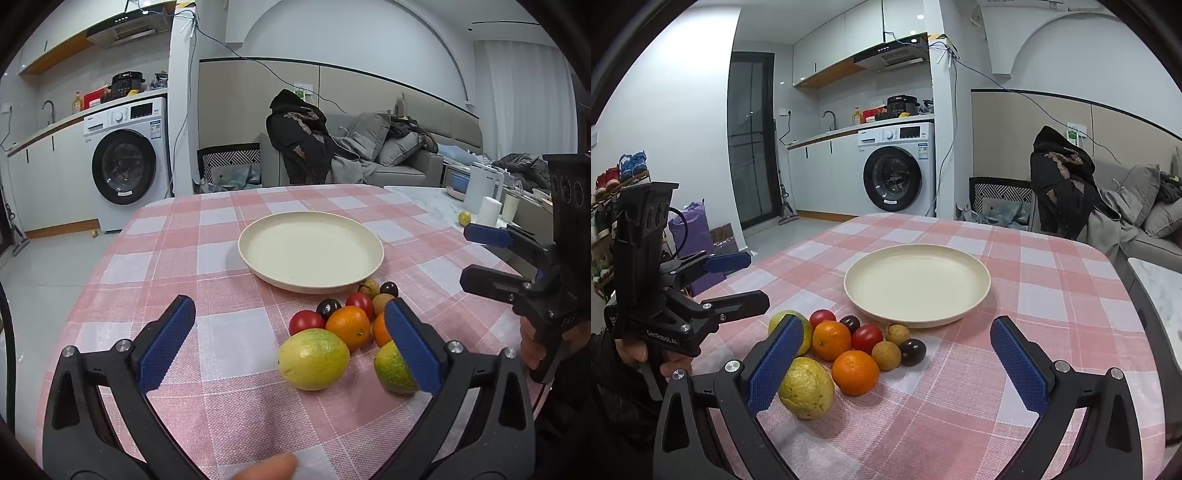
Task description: Organize fruits
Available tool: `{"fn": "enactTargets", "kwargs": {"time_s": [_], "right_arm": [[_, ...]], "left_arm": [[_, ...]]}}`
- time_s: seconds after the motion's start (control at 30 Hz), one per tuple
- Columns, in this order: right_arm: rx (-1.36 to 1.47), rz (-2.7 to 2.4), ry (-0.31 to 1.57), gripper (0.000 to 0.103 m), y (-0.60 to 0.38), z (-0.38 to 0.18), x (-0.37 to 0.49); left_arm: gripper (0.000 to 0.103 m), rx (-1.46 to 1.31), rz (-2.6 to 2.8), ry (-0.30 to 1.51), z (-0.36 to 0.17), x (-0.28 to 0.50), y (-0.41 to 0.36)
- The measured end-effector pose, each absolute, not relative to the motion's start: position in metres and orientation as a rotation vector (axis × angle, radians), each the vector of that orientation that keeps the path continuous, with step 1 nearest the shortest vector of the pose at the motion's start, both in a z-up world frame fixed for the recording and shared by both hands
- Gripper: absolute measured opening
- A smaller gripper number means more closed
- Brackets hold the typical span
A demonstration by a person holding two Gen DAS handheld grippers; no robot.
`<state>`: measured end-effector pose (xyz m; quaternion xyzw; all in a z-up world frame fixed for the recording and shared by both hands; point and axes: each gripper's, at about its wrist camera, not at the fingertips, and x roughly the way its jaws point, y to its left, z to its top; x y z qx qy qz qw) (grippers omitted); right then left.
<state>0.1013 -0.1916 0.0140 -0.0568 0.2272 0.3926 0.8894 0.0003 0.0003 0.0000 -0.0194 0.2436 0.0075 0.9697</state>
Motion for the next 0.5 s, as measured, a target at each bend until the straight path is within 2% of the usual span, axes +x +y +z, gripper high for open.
{"fn": "enactTargets", "kwargs": {"time_s": [0.5], "right_arm": [[-0.112, 0.814, 0.481, 0.103, -0.192, 0.014, 0.100]], "left_arm": [[0.102, -0.045, 0.014, 0.476, 0.000, 0.000, 0.001]]}}
